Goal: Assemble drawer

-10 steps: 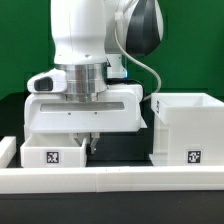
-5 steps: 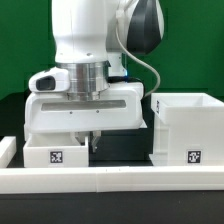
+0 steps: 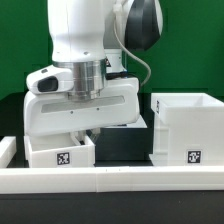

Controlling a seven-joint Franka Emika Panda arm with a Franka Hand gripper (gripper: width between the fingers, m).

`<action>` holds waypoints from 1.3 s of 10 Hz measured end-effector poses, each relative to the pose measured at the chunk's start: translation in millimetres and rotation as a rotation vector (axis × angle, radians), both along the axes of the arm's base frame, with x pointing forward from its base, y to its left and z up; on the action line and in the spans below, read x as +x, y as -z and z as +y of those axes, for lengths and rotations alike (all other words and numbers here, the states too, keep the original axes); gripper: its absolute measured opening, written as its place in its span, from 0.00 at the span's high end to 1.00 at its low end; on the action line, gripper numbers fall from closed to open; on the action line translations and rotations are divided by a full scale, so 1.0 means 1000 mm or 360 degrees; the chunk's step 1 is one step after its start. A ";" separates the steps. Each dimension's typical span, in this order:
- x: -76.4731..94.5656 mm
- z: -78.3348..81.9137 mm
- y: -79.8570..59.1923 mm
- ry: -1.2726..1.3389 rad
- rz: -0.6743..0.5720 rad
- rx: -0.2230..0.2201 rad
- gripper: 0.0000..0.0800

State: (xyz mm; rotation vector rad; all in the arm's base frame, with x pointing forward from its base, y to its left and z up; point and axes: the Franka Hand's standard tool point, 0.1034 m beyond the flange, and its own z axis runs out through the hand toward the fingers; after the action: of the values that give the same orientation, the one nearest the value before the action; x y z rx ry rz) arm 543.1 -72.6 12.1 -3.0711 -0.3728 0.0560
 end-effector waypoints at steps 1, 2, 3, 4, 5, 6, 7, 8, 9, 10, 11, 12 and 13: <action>0.000 0.000 0.000 -0.0057 -0.0002 0.0002 0.95; -0.001 0.000 0.001 -0.0150 -0.0004 0.0006 0.95; -0.003 0.002 0.001 -0.0359 -0.0009 0.0013 0.95; -0.003 0.007 0.000 -0.0560 -0.0022 0.0019 0.95; -0.002 0.012 -0.001 -0.0722 -0.0030 0.0029 0.95; -0.005 0.014 0.001 -0.0844 -0.0020 0.0042 0.95; -0.006 0.011 0.001 -0.0909 -0.0020 0.0043 0.95; -0.007 0.009 0.002 -0.0994 -0.0019 0.0046 0.95; -0.008 0.008 0.002 -0.1032 -0.0017 0.0044 0.95; -0.009 0.005 0.003 -0.1156 -0.0021 0.0040 0.95; -0.012 0.003 0.003 -0.1331 -0.0061 0.0017 0.95; -0.020 0.009 0.002 -0.1473 -0.0051 0.0018 0.95; -0.022 0.015 0.001 -0.1594 -0.0042 0.0015 0.95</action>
Offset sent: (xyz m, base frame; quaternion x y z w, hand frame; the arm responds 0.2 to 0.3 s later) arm -0.0077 0.0246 0.0111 -0.0051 0.0237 -0.3174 0.9480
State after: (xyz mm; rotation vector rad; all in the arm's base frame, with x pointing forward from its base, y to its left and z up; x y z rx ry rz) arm 521.2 -57.7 11.2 -2.5286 -1.8124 0.0440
